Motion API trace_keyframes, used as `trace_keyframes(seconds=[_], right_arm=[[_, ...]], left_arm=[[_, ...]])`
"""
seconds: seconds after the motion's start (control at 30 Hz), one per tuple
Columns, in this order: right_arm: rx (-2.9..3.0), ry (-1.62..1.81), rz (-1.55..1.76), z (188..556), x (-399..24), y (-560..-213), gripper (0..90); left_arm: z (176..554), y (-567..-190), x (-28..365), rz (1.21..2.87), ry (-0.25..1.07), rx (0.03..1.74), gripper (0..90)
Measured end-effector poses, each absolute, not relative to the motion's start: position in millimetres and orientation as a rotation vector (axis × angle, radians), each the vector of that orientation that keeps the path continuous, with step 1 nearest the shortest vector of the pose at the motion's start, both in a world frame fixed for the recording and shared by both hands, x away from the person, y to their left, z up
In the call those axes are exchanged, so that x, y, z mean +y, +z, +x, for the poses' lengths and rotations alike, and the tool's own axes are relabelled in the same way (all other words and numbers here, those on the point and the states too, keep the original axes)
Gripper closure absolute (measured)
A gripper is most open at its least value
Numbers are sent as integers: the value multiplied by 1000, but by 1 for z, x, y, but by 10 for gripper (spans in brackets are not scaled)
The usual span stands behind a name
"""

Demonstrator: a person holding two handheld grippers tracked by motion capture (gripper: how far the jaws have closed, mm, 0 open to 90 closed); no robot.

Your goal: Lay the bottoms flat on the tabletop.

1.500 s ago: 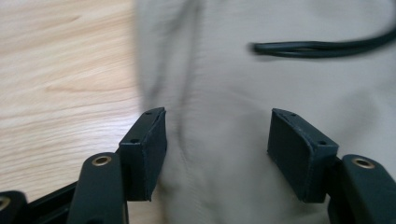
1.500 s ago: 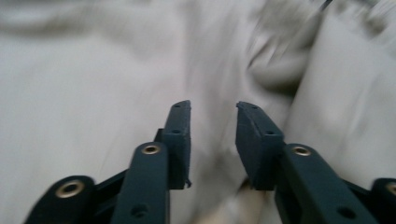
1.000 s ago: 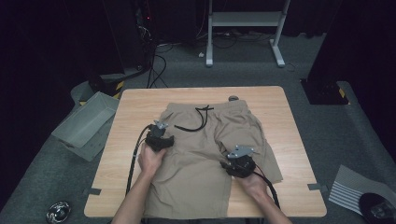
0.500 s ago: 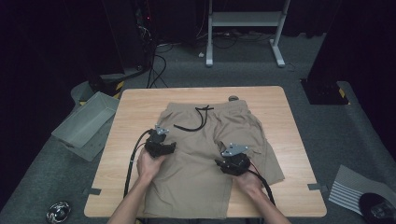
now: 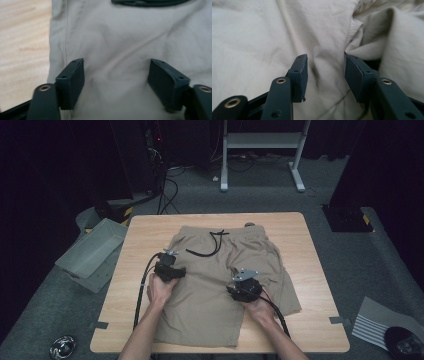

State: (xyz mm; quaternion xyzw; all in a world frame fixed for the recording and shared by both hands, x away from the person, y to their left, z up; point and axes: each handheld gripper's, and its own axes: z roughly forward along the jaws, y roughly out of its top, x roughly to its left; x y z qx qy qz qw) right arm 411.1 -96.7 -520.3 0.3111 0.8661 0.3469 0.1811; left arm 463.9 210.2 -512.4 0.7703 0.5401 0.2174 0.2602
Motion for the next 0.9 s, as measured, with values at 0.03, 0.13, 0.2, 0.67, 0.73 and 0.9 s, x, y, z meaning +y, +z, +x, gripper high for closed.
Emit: trace_keyframes(seconds=[0.03, 0.13, 0.2, 0.67, 0.73, 0.9], right_arm=[[2428, 991, 865, 407, -100, -517, 529], [2379, 1016, 872, 396, -113, -507, 542], [2358, 993, 885, 392, -123, -504, 553], [2338, 956, 1021, 395, -167, -512, 564], [2303, 986, 1009, 389, -171, -506, 554], [2244, 1000, 1030, 378, -185, -498, 539]], left_arm=[[458, -511, 213, 2074, 582, 1447, 331], [441, -508, 220, 2053, 559, 1402, 349], [432, -508, 225, 2048, 554, 1385, 345], [413, -505, 243, 2036, 582, 1399, 337], [406, -499, 238, 2004, 554, 1356, 332], [397, -498, 221, 2008, 508, 1289, 310]])
